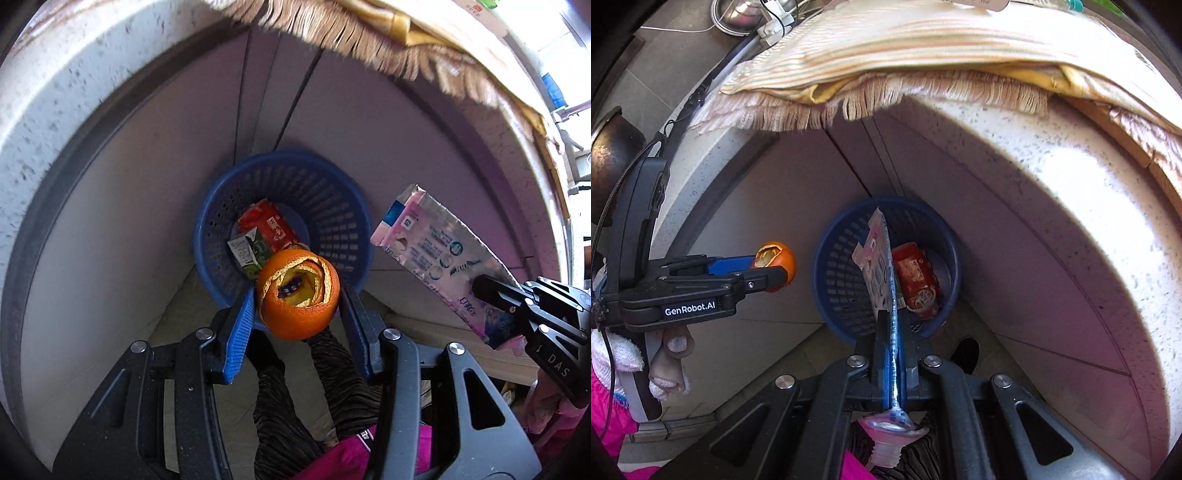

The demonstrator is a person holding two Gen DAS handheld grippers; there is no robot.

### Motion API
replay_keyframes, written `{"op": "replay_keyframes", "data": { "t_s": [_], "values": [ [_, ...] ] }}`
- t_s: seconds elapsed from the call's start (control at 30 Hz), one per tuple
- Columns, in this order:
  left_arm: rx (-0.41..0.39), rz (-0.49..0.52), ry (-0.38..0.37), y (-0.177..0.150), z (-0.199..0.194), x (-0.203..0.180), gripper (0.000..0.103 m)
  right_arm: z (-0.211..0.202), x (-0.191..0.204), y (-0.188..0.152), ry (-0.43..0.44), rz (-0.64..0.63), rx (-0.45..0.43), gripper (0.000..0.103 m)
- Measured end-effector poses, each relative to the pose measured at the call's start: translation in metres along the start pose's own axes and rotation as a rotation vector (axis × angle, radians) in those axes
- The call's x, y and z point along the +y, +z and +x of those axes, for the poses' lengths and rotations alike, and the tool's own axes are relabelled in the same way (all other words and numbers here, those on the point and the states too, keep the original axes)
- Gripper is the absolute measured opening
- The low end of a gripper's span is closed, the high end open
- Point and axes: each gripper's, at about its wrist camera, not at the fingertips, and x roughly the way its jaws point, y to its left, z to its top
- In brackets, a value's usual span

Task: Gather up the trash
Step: 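Open both tools to drop the peel and tube into the basket, then raise both tools back over the cloth toward the plastic wrap and clear strip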

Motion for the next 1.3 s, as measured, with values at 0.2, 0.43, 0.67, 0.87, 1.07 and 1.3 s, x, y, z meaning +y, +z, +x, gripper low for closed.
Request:
{"op": "replay_keyframes", "data": {
  "t_s": [0.2,0.43,0.67,0.87,1.07,1.3],
  "values": [
    [0.018,-0.001,0.017,0.000,0.010,0.003,0.047,0.017,0.002,0.002,-0.013,0.004,0.021,0.000],
    [0.016,0.009,0.048,0.003,0.015,0.003,0.048,0.030,0.005,0.007,-0.029,0.002,0.028,0.000],
    [0.011,0.017,0.061,0.005,0.015,0.004,0.048,0.036,0.006,0.011,-0.038,-0.001,0.030,0.001],
    [0.019,0.010,0.069,0.007,0.019,0.002,0.049,0.038,0.010,0.011,-0.045,-0.021,0.024,0.006],
    [0.006,0.016,0.072,0.008,0.017,0.001,0.049,0.032,0.014,0.015,-0.054,-0.032,0.000,0.029],
    [-0.006,0.016,0.076,0.005,0.010,-0.001,0.049,0.020,0.016,0.016,-0.059,-0.030,-0.020,0.049]
  ]
}}
